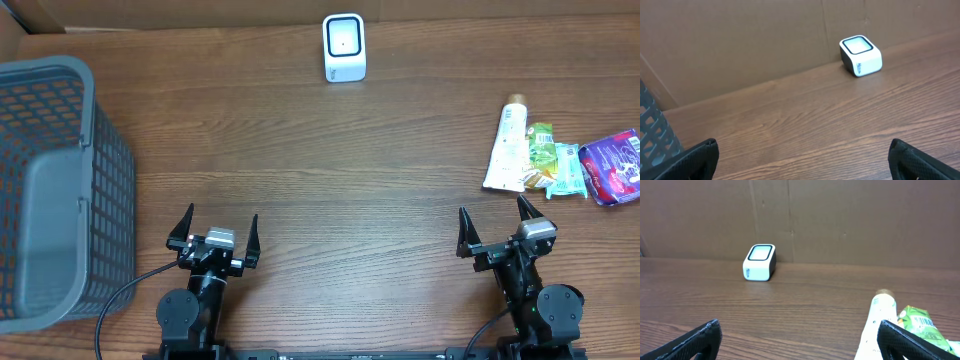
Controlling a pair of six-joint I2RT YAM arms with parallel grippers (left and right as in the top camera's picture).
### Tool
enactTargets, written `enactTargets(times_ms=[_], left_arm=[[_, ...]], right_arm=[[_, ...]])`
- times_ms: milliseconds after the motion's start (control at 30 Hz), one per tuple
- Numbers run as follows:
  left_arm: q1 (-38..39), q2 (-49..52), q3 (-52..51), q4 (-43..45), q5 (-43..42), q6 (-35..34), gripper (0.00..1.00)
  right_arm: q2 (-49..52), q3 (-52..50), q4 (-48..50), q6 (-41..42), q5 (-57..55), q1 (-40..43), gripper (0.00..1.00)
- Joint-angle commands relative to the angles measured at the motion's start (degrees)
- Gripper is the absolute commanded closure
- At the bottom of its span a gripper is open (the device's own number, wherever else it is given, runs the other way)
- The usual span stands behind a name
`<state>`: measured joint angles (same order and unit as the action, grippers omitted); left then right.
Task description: Scan the item barcode
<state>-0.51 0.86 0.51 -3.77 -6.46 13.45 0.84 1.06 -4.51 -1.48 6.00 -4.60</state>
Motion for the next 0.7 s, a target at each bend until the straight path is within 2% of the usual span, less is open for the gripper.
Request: enactTargets(times_ms=[0,667], left_arm=[[-0.3,-0.6,-0.2,-0.1,0.0,-1.7,0.0],[-0.3,-0.6,-0.2,-0.1,0.0,-1.7,0.01]], right_arm=[[-0.7,-0.6,0.3,0.1,0.1,-0.4,0.0],[-0.7,-0.6,0.3,0.1,0.1,-0.4,0.0]])
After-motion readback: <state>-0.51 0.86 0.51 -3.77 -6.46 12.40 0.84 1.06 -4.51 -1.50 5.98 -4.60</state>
